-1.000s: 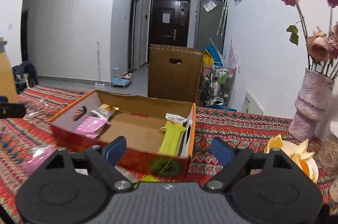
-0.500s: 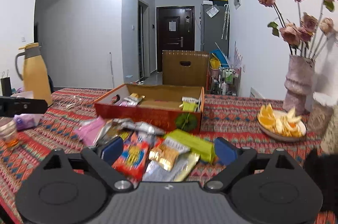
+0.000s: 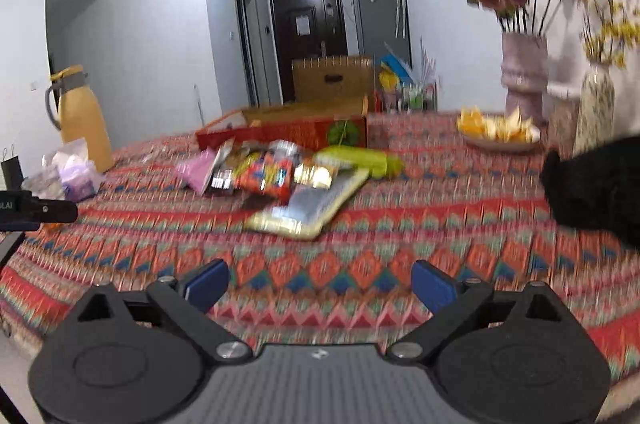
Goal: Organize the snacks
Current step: 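Move both tools back toward the remaining snack pile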
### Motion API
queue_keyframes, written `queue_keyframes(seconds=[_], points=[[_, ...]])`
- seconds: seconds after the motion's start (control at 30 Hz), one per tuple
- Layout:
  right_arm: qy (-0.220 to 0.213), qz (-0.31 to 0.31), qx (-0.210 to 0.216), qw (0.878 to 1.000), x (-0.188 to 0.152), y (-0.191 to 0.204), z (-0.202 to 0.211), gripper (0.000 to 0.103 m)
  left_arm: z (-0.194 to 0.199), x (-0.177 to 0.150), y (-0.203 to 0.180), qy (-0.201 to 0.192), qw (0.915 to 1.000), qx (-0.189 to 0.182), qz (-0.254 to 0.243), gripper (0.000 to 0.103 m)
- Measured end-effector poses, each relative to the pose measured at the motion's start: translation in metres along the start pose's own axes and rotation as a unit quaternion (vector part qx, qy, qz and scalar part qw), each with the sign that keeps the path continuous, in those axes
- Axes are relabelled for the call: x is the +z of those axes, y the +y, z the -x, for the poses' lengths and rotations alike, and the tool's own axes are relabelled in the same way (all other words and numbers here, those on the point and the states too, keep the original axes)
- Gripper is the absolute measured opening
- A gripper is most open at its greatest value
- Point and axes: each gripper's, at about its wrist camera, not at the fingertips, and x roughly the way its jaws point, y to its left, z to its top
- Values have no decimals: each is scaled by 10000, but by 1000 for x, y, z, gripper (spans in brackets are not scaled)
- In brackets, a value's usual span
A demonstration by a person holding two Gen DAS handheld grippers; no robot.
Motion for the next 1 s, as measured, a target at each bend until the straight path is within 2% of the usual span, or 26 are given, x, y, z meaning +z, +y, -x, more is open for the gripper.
queue_keyframes(seconds=[0.13, 0.3, 0.63, 1.0], points=[[219, -12, -78, 9997, -23, 1, 4, 98, 0, -19, 5, 257, 9996, 95, 64, 103], [384, -40, -117, 9992, -36, -2, 2, 98, 0, -27, 6, 358, 9993, 111, 54, 103], [403, -110, -190, 9989, -27, -8, -10, 98, -16, -21, 2, 400, 9992, 6, 8, 103], [473, -151, -274, 9984, -7, -10, -47, 95, -56, 1, -1, 488, 9985, -216, -137, 103]])
